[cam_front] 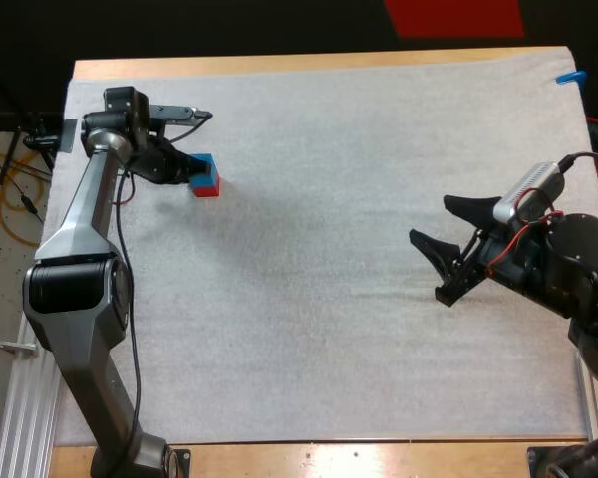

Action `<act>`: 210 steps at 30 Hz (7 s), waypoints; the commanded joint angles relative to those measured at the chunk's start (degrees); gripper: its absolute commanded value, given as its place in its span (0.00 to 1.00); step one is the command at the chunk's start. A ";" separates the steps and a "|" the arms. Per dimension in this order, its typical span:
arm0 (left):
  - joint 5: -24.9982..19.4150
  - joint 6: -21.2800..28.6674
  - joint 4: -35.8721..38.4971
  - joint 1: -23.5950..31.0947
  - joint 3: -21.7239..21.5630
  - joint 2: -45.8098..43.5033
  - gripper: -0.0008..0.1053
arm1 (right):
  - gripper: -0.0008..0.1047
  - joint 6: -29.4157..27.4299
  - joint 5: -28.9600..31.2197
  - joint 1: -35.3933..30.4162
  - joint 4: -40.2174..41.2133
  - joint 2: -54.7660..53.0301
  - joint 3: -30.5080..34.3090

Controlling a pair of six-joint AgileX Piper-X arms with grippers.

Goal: Stack red cube on blue cube

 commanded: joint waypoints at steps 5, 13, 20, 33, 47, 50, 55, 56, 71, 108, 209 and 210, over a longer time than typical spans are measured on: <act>-0.07 -0.60 0.22 -1.01 -0.52 -0.37 0.01 | 0.58 -0.06 -0.01 0.07 -0.06 -0.07 -0.76; -0.07 -0.60 0.06 -3.48 -0.52 -0.37 0.01 | 0.58 -0.06 -0.01 0.07 -0.06 -0.07 -0.76; -0.07 -0.60 -0.24 -4.31 -0.52 -0.37 0.01 | 0.58 0.00 -0.01 0.07 -0.06 -0.07 -0.76; 0.92 -0.60 -0.24 -8.11 -0.52 -0.37 0.01 | 0.58 0.10 -0.01 0.07 -0.06 -0.07 -0.76; 2.16 -0.60 0.62 -14.51 0.06 -0.37 0.01 | 0.58 0.10 -0.01 0.07 -0.06 -0.07 -0.76; 2.75 -0.60 0.62 -16.05 0.70 -0.37 0.01 | 0.58 0.10 -0.01 0.07 -0.06 -0.07 -0.76; 2.93 -0.60 0.85 -18.89 1.98 -0.37 0.01 | 0.58 0.10 -0.01 0.07 -0.06 -0.07 -0.76; 2.93 -0.60 1.11 -19.16 1.98 -0.37 0.01 | 0.58 0.10 -0.01 0.07 -0.06 -0.07 -0.76; 4.83 -1.84 1.27 -26.93 1.97 -0.37 0.01 | 0.58 0.10 -0.01 0.07 -0.06 -0.07 -0.76; -2.60 5.43 6.95 -22.77 0.68 -26.00 0.01 | 0.58 2.74 6.86 0.07 4.11 -0.07 -0.76; 12.80 1.31 3.95 -22.77 53.11 -103.54 0.32 | 0.61 -20.71 8.58 7.13 3.40 53.57 -28.79; 12.80 1.19 3.95 -22.77 53.11 -103.54 0.32 | 0.61 -20.18 8.46 7.13 3.40 53.96 -29.02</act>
